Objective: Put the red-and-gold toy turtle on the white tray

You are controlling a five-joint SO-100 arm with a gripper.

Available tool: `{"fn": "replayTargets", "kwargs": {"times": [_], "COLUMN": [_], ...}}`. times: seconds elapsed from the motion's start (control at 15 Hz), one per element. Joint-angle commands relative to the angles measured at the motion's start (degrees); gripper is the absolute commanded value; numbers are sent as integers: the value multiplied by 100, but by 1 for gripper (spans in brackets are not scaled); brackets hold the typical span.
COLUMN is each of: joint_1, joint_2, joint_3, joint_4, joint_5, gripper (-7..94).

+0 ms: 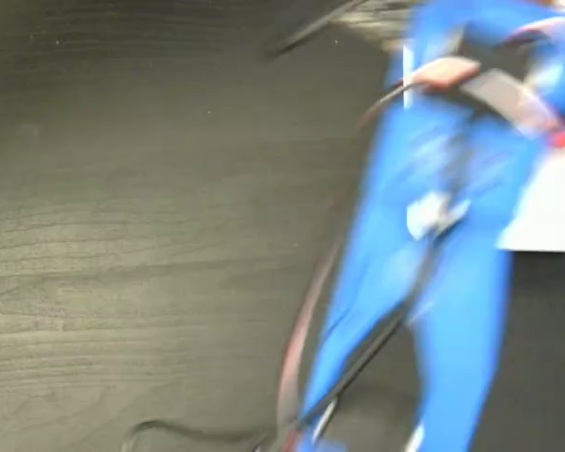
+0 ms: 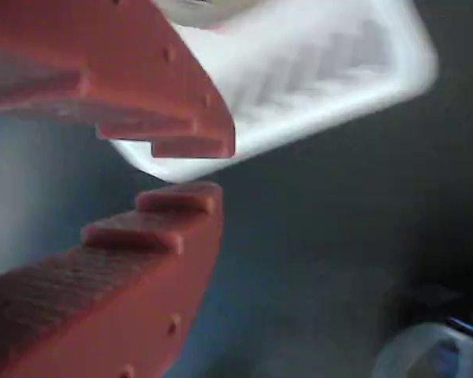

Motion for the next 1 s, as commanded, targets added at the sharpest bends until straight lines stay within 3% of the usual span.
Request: {"fn": "replayTargets", "kwargs": {"times": [0.0,0.27,0.4,0.47,0.93], "joint_1": [-861,-2312,-2716,-2848,-2795], "joint_2": [1854,4157,5344,5994,8455], "joint_3": [1292,4693,6891,7699,9483], "joint_4": [-563,-1406,-2188,-2259,-905], "joint_5": [97,202,202,185,202], "gripper": [0,0,0,0,0]}}
